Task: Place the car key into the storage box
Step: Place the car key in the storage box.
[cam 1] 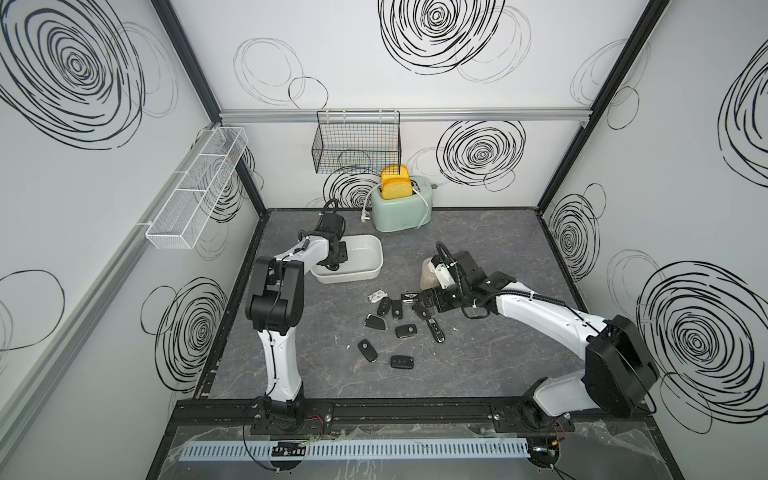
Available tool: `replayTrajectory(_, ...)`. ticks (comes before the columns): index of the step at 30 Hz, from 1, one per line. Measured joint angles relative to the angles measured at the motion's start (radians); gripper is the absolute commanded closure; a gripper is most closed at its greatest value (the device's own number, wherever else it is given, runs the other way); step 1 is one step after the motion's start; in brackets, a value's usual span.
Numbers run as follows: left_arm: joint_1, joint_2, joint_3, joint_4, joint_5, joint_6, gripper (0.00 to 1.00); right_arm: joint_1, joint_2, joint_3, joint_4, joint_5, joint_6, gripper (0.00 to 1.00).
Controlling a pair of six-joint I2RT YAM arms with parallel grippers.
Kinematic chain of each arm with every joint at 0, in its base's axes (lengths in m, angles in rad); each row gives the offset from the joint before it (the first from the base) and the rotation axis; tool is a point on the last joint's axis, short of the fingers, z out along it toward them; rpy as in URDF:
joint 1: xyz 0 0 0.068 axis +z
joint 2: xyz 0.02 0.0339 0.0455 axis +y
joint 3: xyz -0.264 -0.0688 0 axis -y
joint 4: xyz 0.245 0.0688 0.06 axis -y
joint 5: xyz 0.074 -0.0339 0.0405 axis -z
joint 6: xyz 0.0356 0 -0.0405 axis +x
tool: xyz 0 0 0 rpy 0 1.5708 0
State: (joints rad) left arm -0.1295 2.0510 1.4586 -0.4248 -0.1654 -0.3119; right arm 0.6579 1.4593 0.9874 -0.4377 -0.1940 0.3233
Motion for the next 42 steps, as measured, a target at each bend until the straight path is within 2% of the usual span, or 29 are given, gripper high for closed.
replayTrajectory(7, 0.004, 0.029, -0.007, 0.027, 0.001, 0.006, 0.68, 0.000, 0.029, 0.016, -0.030, 0.003, -0.029, 0.01)
replayTrajectory(20, 0.004, 0.025, -0.023, 0.013, 0.010, 0.017, 0.35, 0.000, 0.046, 0.026, -0.040, -0.006, -0.043, 0.01)
replayTrajectory(25, -0.012, -0.094, -0.092, -0.014, 0.011, 0.032, 0.28, 0.000, 0.028, 0.025, -0.039, -0.008, -0.043, 0.01)
replayTrajectory(31, -0.076, -0.311, -0.166, -0.031, 0.011, 0.055, 0.25, 0.000, -0.028, -0.013, -0.007, -0.016, -0.038, 0.01)
replayTrajectory(42, -0.287, -0.537, -0.316, -0.050, 0.068, 0.135, 0.22, -0.001, -0.145, -0.165, 0.061, -0.034, 0.015, 0.01)
